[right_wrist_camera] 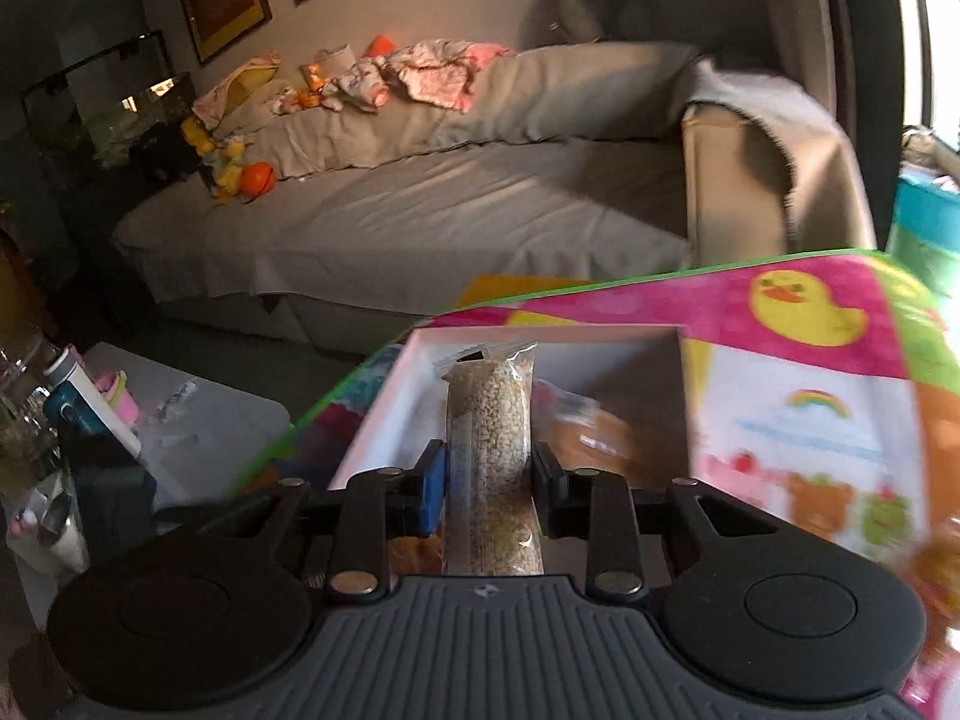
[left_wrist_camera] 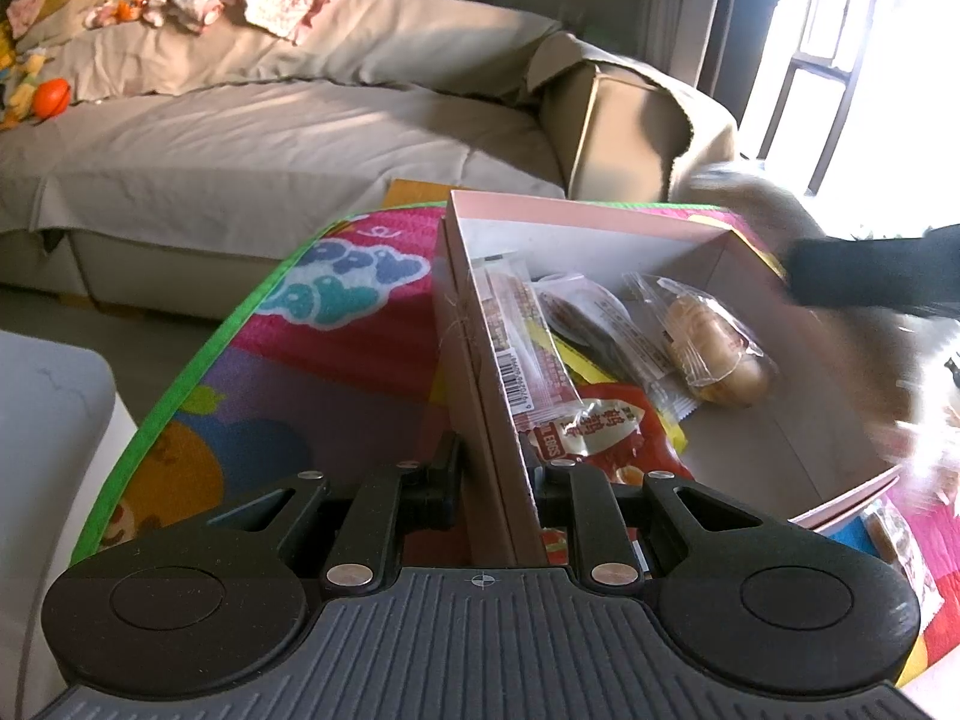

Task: Organize objects
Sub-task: 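Carry the rice-cracker packet into the pink box and release it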

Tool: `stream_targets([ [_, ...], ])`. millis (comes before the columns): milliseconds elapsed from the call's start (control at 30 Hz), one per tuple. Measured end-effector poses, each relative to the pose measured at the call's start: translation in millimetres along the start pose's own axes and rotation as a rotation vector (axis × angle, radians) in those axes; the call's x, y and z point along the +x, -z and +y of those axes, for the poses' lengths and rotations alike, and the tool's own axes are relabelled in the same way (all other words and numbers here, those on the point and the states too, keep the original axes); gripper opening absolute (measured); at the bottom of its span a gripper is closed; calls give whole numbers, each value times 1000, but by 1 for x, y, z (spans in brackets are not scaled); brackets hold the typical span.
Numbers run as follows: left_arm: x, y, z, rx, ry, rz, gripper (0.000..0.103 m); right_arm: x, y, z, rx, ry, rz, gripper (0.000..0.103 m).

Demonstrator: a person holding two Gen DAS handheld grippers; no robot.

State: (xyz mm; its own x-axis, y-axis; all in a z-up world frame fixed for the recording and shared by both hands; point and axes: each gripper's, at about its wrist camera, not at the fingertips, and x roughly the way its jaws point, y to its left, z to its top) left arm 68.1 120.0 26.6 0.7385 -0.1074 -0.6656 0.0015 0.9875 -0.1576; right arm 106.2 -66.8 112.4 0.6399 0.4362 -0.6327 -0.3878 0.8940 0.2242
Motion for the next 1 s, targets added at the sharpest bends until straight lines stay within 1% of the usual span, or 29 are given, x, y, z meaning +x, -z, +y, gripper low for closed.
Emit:
stream_targets([
  [67,0,0,0,0,0,0,20,18,-5,6,-4,2,14,29],
  [167,0,0,0,1,1,0,20,38,-3,11,4,-41,42,30],
  [233,-1,0,0,2,3,0,20,42,-2,9,27,-64,48,36],
  [267,-1,0,0,2,4,0,20,42,0,9,32,-63,46,42],
  [300,-1,0,0,3,4,0,20,41,1,8,34,-54,40,47],
  [367,-1,0,0,2,5,-1,20,34,4,3,33,-33,29,50],
  [467,-2,0,-1,2,4,-2,20,17,11,-10,27,20,1,56],
  [533,-2,0,-1,2,4,-1,20,1,18,-21,16,68,-21,57],
  [733,-2,-1,-3,9,-4,0,20,-48,50,-58,16,225,-76,73],
  [800,-2,-1,-3,9,-5,0,19,-59,64,-70,20,276,-69,78],
  [900,-2,-1,-3,8,-3,0,19,-63,87,-86,46,327,-21,80],
  [1000,-2,-2,-3,6,-3,1,19,-63,108,-95,73,345,33,81],
])
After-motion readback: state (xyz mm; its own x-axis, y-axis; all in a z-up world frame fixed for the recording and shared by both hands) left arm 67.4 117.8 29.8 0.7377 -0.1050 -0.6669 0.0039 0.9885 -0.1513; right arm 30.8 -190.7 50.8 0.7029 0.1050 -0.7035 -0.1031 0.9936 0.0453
